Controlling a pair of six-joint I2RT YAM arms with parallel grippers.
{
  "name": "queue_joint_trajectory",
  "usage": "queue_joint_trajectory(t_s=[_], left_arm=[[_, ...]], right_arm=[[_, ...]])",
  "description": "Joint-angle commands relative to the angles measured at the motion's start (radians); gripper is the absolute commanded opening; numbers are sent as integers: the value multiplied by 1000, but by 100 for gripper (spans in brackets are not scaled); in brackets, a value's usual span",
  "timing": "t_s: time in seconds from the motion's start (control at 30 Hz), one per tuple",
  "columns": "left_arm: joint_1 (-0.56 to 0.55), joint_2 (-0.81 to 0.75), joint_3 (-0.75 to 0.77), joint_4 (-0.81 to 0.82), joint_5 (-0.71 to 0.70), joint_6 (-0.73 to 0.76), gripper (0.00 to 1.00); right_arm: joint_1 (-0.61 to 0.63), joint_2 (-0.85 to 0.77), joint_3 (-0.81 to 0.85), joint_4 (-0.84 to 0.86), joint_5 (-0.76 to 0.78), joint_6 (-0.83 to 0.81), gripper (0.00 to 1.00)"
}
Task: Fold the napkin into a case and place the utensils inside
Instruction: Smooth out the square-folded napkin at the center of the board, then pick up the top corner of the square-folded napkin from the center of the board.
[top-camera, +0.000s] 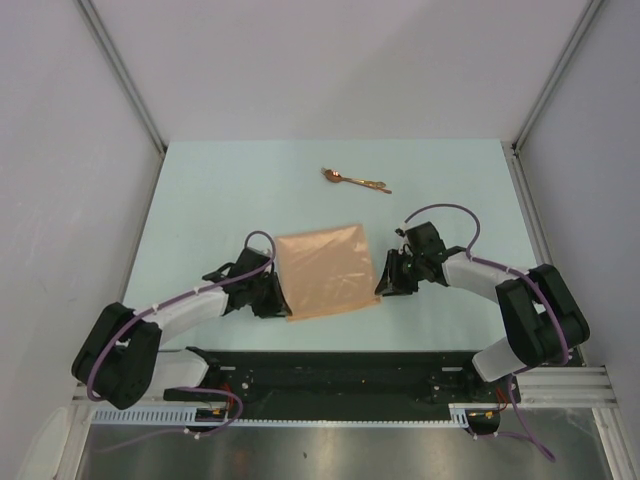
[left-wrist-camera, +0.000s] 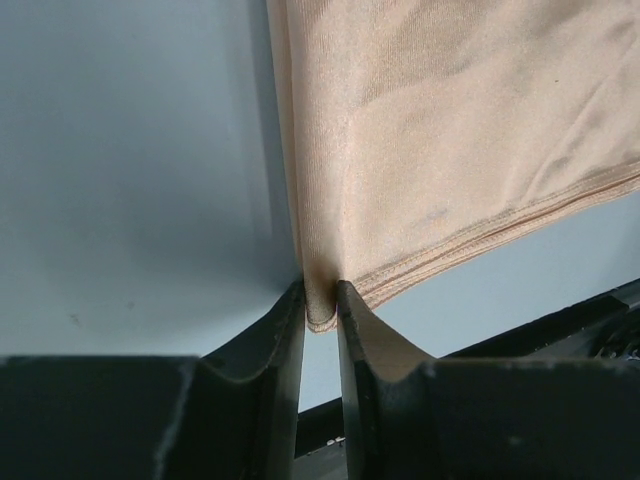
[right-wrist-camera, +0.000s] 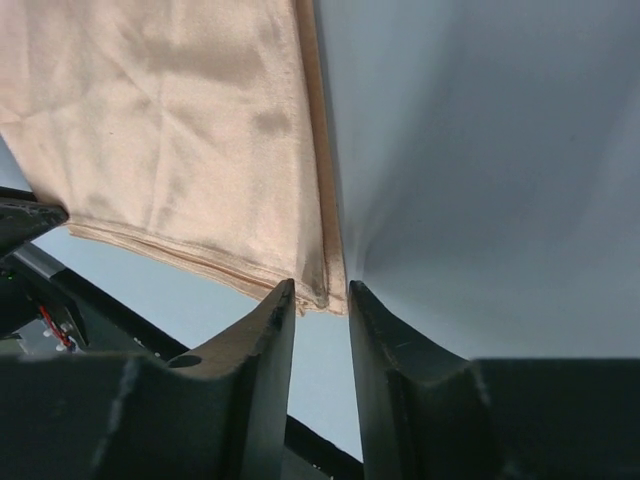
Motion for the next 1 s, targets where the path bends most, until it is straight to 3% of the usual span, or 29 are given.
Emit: queue_joint_trajectory(t_s=[0.0,0.1,0.3,0.5,0.67,0.8,0.83,0.97], left_arm=[[-12,-34,-26,-29,-1,-7,24],[-12,-48,-32,-37,4,-8,20],[-17,-60,-63,-20,19,-21,20],[-17,-71,-54,-20,19,-16,25],[-17,-109,-29,-66,-12,-2,36],[-18,-169,11,-144,-82,10,40],[-18,-184,19,-167,-117,10,40],[-8,-244,74,-192,-186,16,43]], right_arm=[[-5,5,10,56,-47,12,31],[-5,-8,1,64,-51,17,28],[-6,-3,-23,84,-83,37,25],[1,-11,-45,89,-84,42,29],[9,-8,-46,87,-80,43,28],[18,-24,-36,89,-77,52,12],[23,-34,-31,84,-73,51,2],[56,-35,38,29,-48,26,0]])
